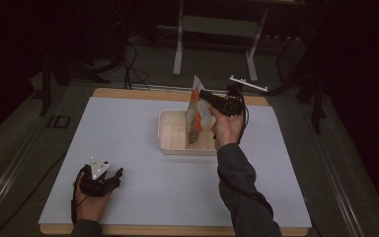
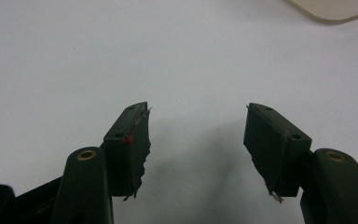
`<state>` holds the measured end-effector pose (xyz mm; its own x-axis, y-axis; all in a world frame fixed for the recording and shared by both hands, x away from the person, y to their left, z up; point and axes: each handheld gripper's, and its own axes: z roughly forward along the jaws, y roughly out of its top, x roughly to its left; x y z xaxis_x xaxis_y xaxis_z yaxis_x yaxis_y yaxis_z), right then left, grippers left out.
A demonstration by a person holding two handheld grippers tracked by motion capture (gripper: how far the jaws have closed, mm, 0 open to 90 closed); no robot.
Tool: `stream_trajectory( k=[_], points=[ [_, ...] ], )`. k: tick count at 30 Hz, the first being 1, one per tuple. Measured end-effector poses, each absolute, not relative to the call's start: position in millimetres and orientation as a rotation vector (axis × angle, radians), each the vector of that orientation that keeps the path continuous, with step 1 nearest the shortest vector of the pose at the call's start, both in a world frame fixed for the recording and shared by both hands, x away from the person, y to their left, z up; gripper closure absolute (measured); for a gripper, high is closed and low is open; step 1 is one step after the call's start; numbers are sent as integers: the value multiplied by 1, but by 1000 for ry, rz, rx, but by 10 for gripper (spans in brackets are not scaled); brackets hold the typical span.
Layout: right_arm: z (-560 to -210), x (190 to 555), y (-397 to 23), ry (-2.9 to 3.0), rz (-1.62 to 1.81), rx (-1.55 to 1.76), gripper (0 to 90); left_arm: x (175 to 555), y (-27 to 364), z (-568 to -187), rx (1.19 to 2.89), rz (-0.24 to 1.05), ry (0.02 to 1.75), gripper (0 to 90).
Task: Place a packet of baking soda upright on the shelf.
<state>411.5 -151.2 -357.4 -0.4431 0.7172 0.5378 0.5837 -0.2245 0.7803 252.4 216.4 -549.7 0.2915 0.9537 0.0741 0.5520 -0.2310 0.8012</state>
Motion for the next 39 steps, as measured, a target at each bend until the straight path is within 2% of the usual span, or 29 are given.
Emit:
stream_trajectory(
  k=[39],
  points=[
    [-369,403,-134,1827,1685,1605,900,252,217,-550,1878,762,1352,401]
  ],
)
